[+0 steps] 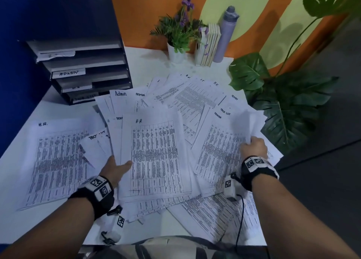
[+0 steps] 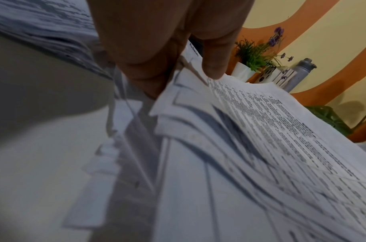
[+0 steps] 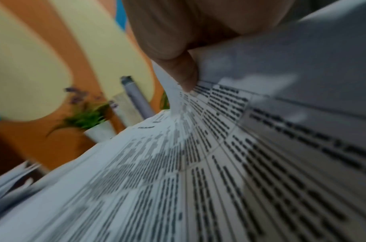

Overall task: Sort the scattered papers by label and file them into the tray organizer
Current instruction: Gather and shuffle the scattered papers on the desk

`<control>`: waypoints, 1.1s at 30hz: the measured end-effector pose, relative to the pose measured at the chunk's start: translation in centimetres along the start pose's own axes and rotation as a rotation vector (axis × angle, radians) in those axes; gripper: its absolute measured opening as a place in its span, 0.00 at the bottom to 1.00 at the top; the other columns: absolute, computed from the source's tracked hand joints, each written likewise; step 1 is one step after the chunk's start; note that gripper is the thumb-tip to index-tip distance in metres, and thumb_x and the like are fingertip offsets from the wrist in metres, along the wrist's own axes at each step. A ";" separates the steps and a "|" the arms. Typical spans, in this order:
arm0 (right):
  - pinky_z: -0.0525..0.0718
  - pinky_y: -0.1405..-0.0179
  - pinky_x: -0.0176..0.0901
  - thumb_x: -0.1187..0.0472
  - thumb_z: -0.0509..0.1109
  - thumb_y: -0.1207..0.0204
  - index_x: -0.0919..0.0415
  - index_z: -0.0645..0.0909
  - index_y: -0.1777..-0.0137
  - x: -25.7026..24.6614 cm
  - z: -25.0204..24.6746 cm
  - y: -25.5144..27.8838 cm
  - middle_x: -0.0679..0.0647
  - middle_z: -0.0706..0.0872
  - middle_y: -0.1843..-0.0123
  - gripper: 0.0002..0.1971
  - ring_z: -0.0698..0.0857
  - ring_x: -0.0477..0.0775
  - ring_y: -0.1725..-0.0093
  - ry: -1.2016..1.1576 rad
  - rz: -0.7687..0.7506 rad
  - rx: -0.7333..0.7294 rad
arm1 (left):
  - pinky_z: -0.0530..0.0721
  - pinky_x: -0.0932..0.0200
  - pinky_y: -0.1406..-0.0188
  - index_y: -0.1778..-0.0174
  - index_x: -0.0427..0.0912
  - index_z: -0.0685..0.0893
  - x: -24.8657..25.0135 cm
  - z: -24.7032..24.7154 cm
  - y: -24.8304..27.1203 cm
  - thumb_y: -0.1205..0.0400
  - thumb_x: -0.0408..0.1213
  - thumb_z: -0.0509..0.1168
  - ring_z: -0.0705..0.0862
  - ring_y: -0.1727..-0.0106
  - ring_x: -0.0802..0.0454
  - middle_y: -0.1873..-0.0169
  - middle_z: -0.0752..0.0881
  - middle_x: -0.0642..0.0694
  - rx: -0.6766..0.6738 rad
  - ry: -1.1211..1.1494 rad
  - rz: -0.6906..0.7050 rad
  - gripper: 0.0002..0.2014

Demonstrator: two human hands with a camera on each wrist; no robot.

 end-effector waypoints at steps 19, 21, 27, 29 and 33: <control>0.81 0.63 0.37 0.77 0.66 0.25 0.67 0.86 0.49 -18.4 -20.9 18.4 0.61 0.84 0.57 0.11 0.82 0.56 0.60 -0.435 -1.103 0.718 | 0.73 0.35 0.29 0.20 0.50 0.62 0.3 0.0 0.3 0.32 0.45 0.66 0.74 0.28 0.37 0.25 0.73 0.41 -0.016 0.019 0.007 0.41; 0.76 0.53 0.25 0.75 0.68 0.25 0.69 0.83 0.46 -18.6 -19.1 15.6 0.60 0.84 0.53 0.10 0.80 0.47 0.55 -0.574 -0.975 0.505 | 0.75 0.35 0.31 0.22 0.48 0.65 2.1 0.0 2.5 0.29 0.40 0.65 0.76 0.31 0.36 0.29 0.76 0.41 -0.029 0.003 0.013 0.36; 0.79 0.56 0.30 0.72 0.63 0.20 0.44 0.62 0.20 -14.9 -1.2 11.8 0.48 0.76 0.36 0.32 0.79 0.32 0.55 -0.651 -0.297 -0.256 | 0.71 0.33 0.28 0.26 0.41 0.72 3.3 0.1 4.7 0.24 0.55 0.65 0.76 0.31 0.34 0.28 0.76 0.35 -0.033 0.208 -0.036 0.33; 0.81 0.43 0.42 0.74 0.59 0.18 0.45 0.57 0.17 -13.6 4.0 13.0 0.57 0.73 0.24 0.35 0.81 0.48 0.42 -0.618 -0.224 -0.402 | 0.66 0.36 0.23 0.18 0.46 0.64 3.5 0.7 5.5 0.25 0.70 0.61 0.69 0.23 0.38 0.22 0.70 0.41 -0.047 0.277 -0.068 0.44; 0.77 0.39 0.44 0.71 0.55 0.17 0.51 0.60 0.17 -12.8 10.0 14.6 0.56 0.71 0.22 0.30 0.78 0.59 0.32 -0.442 -0.257 -0.558 | 0.71 0.45 0.25 0.19 0.44 0.63 6.1 0.2 7.3 0.23 0.52 0.70 0.74 0.27 0.42 0.24 0.73 0.43 -0.005 -0.047 0.140 0.38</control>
Point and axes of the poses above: each hand's wrist, its own y-axis away from the middle knuckle, its own z-axis out of the palm, x = y × z, the point moved 10 cm from there along -y, towards the middle knuckle
